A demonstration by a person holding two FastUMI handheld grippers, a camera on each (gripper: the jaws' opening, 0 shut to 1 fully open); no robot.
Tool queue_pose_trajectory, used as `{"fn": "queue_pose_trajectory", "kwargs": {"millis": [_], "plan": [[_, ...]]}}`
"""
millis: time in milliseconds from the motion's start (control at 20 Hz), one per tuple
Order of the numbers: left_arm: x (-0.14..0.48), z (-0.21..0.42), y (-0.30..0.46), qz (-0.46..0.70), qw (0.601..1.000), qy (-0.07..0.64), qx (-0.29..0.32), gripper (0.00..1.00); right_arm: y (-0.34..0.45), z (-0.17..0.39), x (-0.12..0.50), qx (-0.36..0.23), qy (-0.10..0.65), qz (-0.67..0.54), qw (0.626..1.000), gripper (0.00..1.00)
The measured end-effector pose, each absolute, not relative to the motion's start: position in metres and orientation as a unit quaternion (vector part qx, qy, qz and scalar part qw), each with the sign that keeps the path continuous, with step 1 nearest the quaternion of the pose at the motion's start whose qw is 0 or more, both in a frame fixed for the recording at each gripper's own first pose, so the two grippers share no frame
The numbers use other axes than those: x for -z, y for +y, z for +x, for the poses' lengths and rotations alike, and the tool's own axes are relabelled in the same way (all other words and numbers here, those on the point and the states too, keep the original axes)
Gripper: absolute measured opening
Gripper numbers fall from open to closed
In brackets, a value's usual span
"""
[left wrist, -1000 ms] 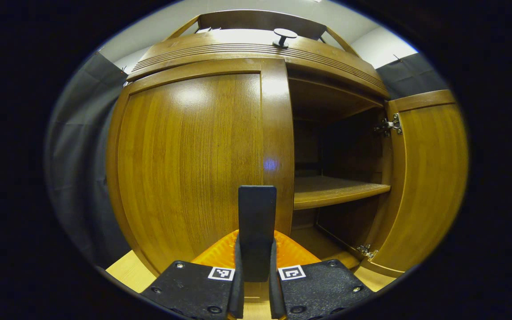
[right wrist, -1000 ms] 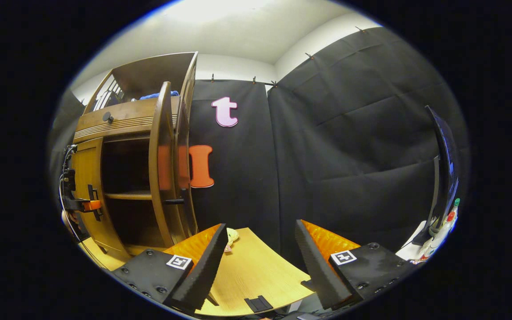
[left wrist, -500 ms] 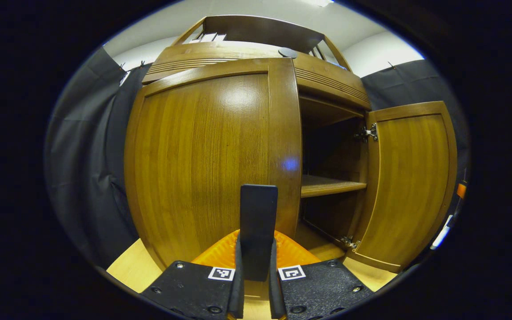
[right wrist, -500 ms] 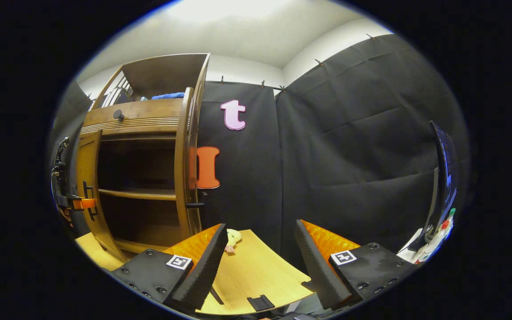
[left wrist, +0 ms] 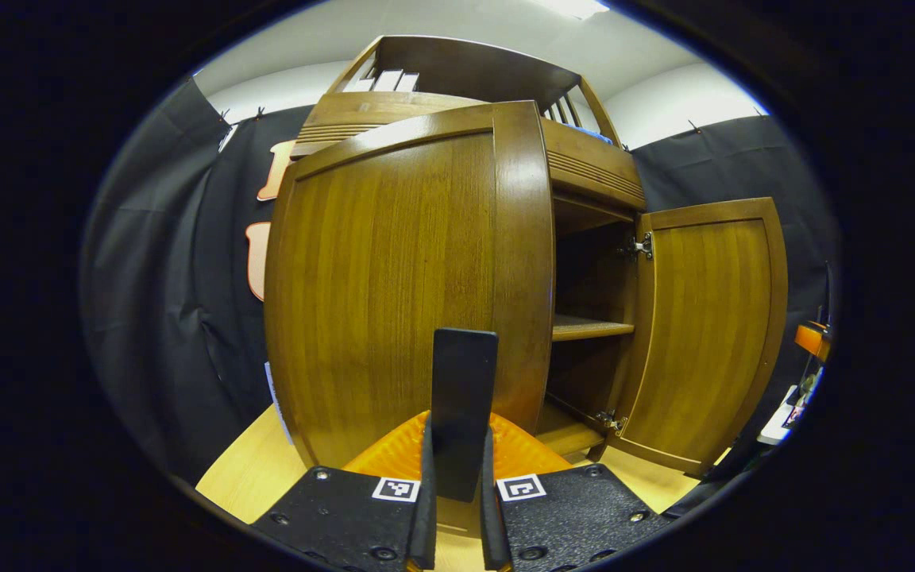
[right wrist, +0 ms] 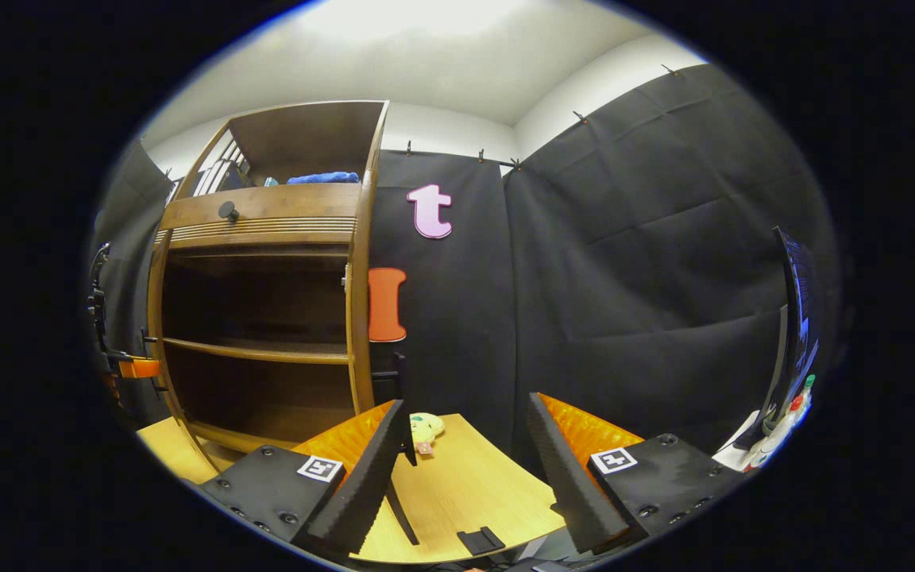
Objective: Open the right door of the double-door shoe cabinet with the right hand, and open the left door with the left hand.
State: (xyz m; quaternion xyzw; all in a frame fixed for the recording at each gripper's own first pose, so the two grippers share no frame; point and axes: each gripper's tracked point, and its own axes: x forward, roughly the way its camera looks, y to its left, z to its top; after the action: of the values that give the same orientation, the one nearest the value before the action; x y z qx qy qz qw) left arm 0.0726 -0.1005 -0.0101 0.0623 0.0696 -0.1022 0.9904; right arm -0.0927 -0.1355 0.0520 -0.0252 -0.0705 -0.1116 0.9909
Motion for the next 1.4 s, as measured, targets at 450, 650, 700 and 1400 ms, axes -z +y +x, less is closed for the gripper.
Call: {"fn": "queue_pose_trajectory", "kwargs": {"millis": [450,650,700,1400], "plan": [[-0.002,0.036,-0.064,0.066,0.992,0.067,0.086,0.22,-0.112,-0.092,-0.055,0.093,-0.074,-0.024,0.993,0.98],[-0.006,0.026,-0.050,0.066,0.993,0.065,0.078,0.19,-0.106,-0.092,-0.054,0.089,-0.072,-0.024,0.993,0.98],[-0.007,0.025,-0.046,0.068,0.993,0.066,0.075,0.18,-0.105,-0.091,-0.054,0.087,-0.071,-0.023,0.993,0.98],[-0.026,-0.003,0.030,0.091,0.994,0.054,0.017,0.07,-0.090,-0.091,-0.050,0.086,-0.067,-0.029,0.994,0.98]]}}
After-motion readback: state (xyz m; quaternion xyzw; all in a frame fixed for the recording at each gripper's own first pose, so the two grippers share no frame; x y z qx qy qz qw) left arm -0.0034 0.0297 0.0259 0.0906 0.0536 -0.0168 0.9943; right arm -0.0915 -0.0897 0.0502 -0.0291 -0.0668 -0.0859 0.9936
